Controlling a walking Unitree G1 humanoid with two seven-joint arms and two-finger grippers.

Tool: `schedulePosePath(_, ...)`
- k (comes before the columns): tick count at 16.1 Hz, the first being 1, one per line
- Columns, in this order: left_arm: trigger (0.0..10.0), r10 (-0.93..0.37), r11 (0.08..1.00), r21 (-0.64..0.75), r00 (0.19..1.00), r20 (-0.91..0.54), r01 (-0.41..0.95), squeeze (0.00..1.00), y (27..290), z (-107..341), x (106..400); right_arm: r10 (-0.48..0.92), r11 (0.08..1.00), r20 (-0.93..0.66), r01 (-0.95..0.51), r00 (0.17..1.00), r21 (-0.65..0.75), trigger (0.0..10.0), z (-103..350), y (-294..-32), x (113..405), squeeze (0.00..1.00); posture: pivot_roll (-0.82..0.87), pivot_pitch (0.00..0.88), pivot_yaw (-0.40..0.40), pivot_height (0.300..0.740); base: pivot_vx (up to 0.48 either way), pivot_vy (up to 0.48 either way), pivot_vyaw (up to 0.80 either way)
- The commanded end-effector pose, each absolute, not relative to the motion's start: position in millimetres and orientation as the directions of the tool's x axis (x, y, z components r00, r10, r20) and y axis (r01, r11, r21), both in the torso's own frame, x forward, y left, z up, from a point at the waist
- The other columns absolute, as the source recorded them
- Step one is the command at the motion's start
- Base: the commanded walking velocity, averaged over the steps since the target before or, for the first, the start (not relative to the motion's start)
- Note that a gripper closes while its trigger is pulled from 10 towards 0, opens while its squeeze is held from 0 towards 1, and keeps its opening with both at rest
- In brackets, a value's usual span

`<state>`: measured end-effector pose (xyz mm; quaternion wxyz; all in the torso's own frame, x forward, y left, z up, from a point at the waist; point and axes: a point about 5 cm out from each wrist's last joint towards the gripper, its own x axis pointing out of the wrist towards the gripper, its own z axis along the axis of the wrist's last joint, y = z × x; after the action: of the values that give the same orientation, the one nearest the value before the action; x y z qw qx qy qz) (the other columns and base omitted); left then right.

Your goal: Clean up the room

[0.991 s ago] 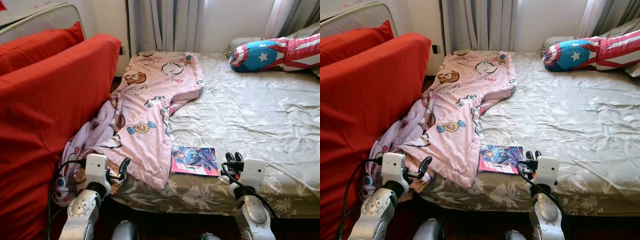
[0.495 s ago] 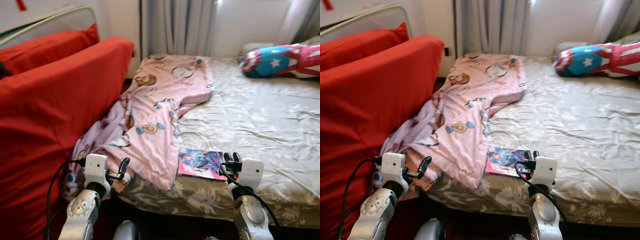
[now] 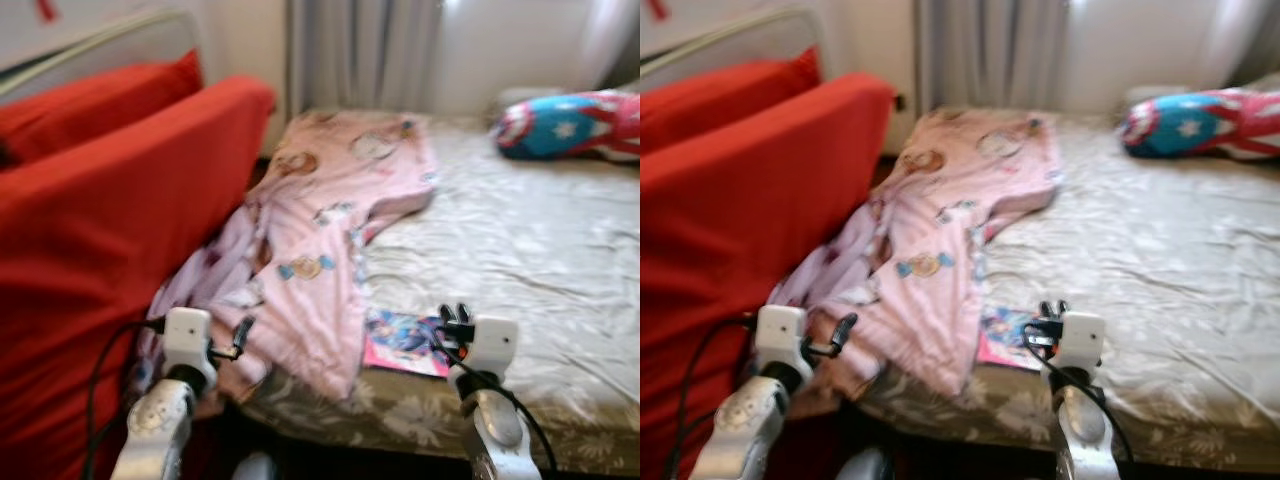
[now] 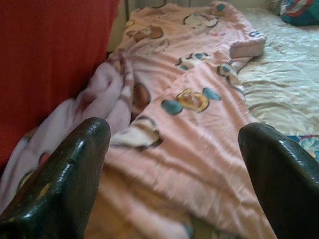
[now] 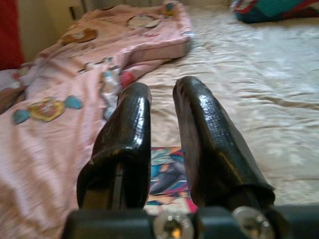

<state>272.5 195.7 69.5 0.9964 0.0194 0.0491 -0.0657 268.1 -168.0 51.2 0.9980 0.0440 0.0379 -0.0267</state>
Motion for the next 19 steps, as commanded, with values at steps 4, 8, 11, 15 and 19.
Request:
schedulePosePath(4,10.0,-0.155,0.987,0.023,0.983,-0.097,0.158,0.0,187.7,71.0,273.6,-0.083,0.992,-0.087,0.091,0.993,0.087,10.0,48.3,-176.0,265.7,0.0,-0.04,0.0,-0.008,0.63,0.324,0.0,0.26)
schedulePosePath(8,10.0,-0.156,0.987,0.022,0.983,-0.097,0.159,0.0,187.1,70.8,273.4,-0.087,0.991,-0.083,0.094,0.993,0.095,10.0,48.6,-176.5,265.7,0.0,-0.04,0.0,-0.008,0.63,0.322,0.0,0.0)
schedulePosePath(11,10.0,-0.156,0.987,0.022,0.983,-0.096,0.159,0.0,187.4,71.0,273.7,-0.081,0.992,-0.086,0.089,0.993,0.095,10.0,48.0,-175.3,266.0,0.0,-0.04,0.0,-0.007,0.63,0.32,0.0,0.0)
schedulePosePath(15,10.0,-0.17,0.985,0.009,0.982,-0.08,0.171,0.0,184.3,73.3,273.9,-0.079,0.993,-0.133,0.09,0.988,0.081,10.0,41.3,-175.4,264.9,0.0,-0.04,0.0,-0.008,0.63,0.0,0.0,0.0)
schedulePosePath(19,10.0,-0.173,0.985,0.011,0.982,-0.082,0.174,0.0,184.1,73.5,273.7,-0.125,0.987,-0.151,0.138,0.981,0.08,10.0,36.1,-183.3,263.6,0.0,-0.03,0.0,-0.006,0.612,0.0,0.0,0.0)
